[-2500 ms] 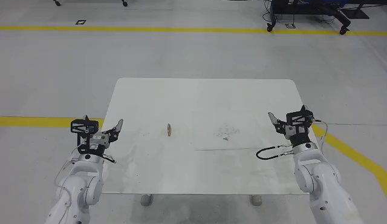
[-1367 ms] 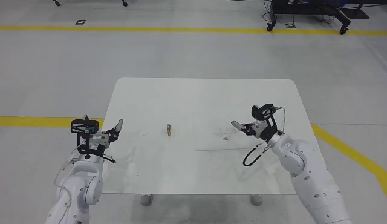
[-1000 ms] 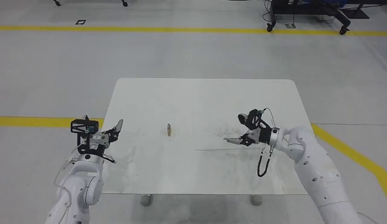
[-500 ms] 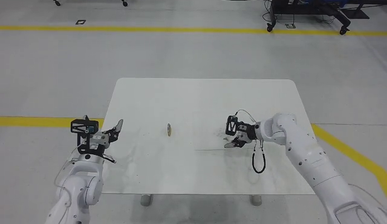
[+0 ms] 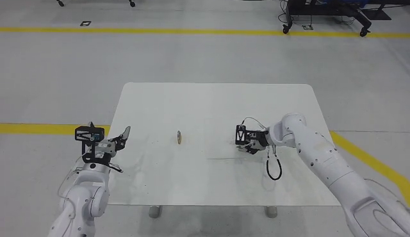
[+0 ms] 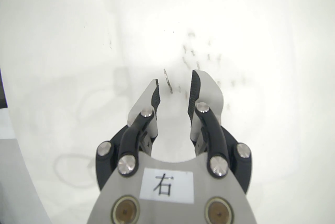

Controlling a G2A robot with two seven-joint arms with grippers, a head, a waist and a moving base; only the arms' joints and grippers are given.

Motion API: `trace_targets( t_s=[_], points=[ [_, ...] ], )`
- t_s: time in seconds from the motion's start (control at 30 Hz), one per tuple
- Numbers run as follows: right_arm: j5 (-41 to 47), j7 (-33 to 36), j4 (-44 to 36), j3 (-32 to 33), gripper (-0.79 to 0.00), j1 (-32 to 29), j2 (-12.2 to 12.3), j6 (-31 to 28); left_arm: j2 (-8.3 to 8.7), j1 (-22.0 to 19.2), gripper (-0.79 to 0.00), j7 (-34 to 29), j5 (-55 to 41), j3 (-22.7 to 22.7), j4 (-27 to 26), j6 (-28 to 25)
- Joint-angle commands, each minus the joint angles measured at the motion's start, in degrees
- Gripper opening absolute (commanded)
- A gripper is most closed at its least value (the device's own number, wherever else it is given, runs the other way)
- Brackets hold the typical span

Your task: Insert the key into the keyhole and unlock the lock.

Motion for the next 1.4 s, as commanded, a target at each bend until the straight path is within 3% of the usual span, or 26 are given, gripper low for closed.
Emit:
trace_targets(
  t_s=[0.0, 0.53, 0.77, 1.0, 1.13, 1.23, 1.37],
  points=[
    [0.72, -0.93, 0.13, -0.91, -0.785, 0.65, 0.03, 0.0, 0.0, 0.0, 0.0, 0.0, 0.0, 0.0, 0.0, 0.0],
    [1.31, -5.67, -0.01, -5.82, -0.785, 2.88, 1.71, 0.0, 0.0, 0.0, 0.0, 0.0, 0.0, 0.0, 0.0, 0.0],
    [2.98, -16.22, -3.3, -5.95, -0.785, 1.97, 4.11, 0.0, 0.0, 0.0, 0.0, 0.0, 0.0, 0.0, 0.0, 0.0],
    [5.37, -34.68, -6.03, -4.8, -0.785, 0.54, 6.8, 0.0, 0.0, 0.0, 0.0, 0.0, 0.0, 0.0, 0.0, 0.0],
    [12.05, -44.95, -5.64, -5.61, -0.785, -1.12, 7.61, 0.0, 0.0, 0.0, 0.0, 0.0, 0.0, 0.0, 0.0, 0.0],
    [22.64, -45.52, -3.81, -7.84, -0.785, -1.32, 7.57, 0.0, 0.0, 0.0, 0.0, 0.0, 0.0, 0.0, 0.0, 0.0],
    [22.64, -45.52, -3.81, -7.84, -0.785, -1.32, 7.57, 0.0, 0.0, 0.0, 0.0, 0.0, 0.0, 0.0, 0.0, 0.0]
  ],
)
